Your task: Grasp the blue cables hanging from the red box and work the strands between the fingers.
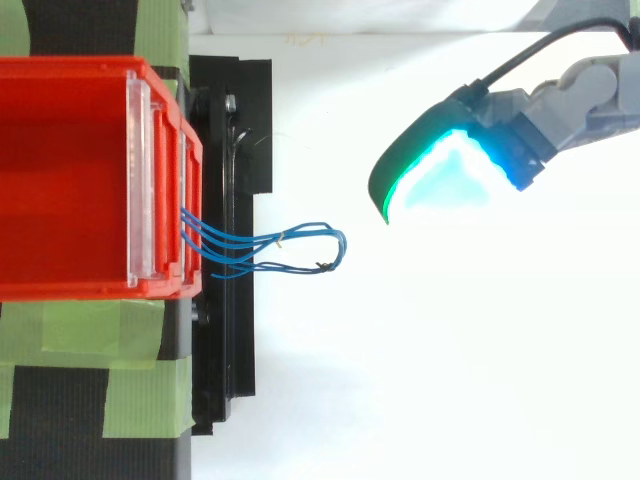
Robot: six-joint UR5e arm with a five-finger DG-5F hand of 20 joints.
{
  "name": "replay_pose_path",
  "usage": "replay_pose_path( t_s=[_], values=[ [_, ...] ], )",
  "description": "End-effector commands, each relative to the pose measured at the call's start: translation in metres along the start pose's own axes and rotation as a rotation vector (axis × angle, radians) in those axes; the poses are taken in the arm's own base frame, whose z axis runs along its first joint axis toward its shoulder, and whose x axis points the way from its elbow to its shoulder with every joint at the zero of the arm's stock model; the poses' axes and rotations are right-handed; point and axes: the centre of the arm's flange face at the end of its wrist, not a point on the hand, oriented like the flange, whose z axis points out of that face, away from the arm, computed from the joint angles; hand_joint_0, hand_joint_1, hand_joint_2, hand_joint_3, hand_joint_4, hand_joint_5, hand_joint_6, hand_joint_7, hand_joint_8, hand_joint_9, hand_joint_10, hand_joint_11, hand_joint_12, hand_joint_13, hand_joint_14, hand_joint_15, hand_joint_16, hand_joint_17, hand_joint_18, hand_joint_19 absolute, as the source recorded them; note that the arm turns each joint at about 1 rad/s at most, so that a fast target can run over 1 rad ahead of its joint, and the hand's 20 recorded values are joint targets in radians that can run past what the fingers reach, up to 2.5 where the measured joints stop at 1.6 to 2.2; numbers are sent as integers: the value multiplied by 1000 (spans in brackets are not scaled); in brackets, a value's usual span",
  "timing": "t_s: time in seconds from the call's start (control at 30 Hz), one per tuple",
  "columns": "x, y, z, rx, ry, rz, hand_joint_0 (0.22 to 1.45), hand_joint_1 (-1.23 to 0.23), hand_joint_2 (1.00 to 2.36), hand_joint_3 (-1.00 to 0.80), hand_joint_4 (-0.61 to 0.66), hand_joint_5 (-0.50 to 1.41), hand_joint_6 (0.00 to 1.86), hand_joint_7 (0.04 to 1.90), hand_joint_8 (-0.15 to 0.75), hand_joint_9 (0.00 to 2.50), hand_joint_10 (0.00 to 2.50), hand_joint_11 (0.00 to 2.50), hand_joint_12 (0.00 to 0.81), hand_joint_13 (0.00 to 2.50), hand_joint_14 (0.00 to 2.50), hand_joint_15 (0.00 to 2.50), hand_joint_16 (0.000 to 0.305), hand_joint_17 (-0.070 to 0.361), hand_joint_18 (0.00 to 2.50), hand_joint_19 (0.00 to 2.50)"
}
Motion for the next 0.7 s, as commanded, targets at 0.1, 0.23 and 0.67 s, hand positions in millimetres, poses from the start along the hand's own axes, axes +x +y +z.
replay_pose_path(
  t_s=[0.1,0.23,0.67],
  values=[
    [0,1,0,-5,4,3,592,-256,1000,-1000,139,-494,5,666,284,0,2,0,361,0,3,181,72,161,0,177],
    [1,0,0,-1,6,17,594,-255,1000,-1000,139,-493,5,666,286,0,2,0,360,0,3,182,71,160,0,174],
    [0,0,0,0,5,34,596,-256,1000,-1000,139,-490,5,669,285,0,0,11,360,0,3,181,71,160,0,181]
  ],
)
